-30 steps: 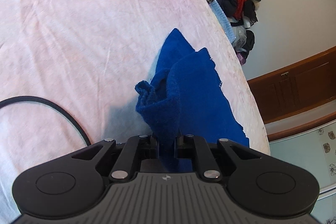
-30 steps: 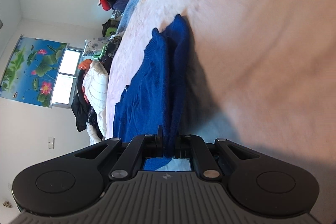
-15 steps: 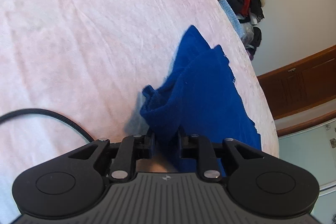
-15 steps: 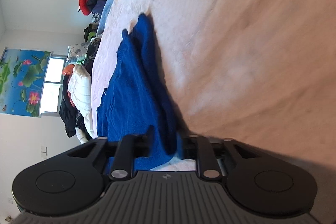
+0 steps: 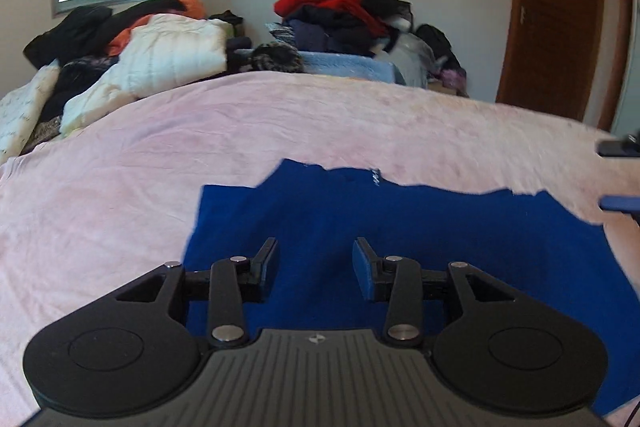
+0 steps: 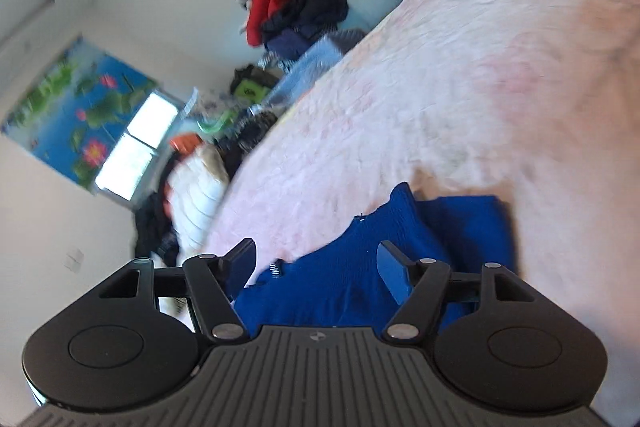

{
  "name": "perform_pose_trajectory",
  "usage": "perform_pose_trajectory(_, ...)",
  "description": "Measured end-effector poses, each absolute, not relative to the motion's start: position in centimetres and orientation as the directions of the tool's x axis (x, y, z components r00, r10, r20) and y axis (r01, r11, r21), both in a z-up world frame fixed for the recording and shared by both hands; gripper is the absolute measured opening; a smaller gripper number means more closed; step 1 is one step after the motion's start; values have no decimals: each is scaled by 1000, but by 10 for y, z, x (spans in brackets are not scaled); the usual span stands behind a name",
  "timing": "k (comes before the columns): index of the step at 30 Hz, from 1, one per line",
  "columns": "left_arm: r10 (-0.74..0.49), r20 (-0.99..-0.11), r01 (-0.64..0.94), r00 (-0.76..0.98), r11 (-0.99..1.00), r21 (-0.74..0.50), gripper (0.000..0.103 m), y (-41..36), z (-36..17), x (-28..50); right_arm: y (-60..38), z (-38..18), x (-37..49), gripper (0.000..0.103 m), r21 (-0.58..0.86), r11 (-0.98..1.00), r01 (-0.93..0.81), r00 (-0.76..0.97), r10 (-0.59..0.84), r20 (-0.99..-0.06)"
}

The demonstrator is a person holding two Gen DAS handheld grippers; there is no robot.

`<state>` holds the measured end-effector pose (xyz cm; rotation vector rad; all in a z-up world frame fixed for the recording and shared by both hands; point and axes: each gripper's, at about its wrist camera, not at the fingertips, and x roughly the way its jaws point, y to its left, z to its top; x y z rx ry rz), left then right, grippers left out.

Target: Fold small clothes

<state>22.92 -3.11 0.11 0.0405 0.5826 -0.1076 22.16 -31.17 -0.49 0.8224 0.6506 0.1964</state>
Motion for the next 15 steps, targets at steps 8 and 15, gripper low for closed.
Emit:
perform_pose_trajectory(8,-70,-596,159,800,983,97,50,-51,-48,238,-284,-44,255,59,555,829,66,717,348,-604)
perform_pose_trajectory(15,-115,-625,156,772,988,10,53,-39,-41,244,-275,-29,246,62,488,870,69,711,300,-636)
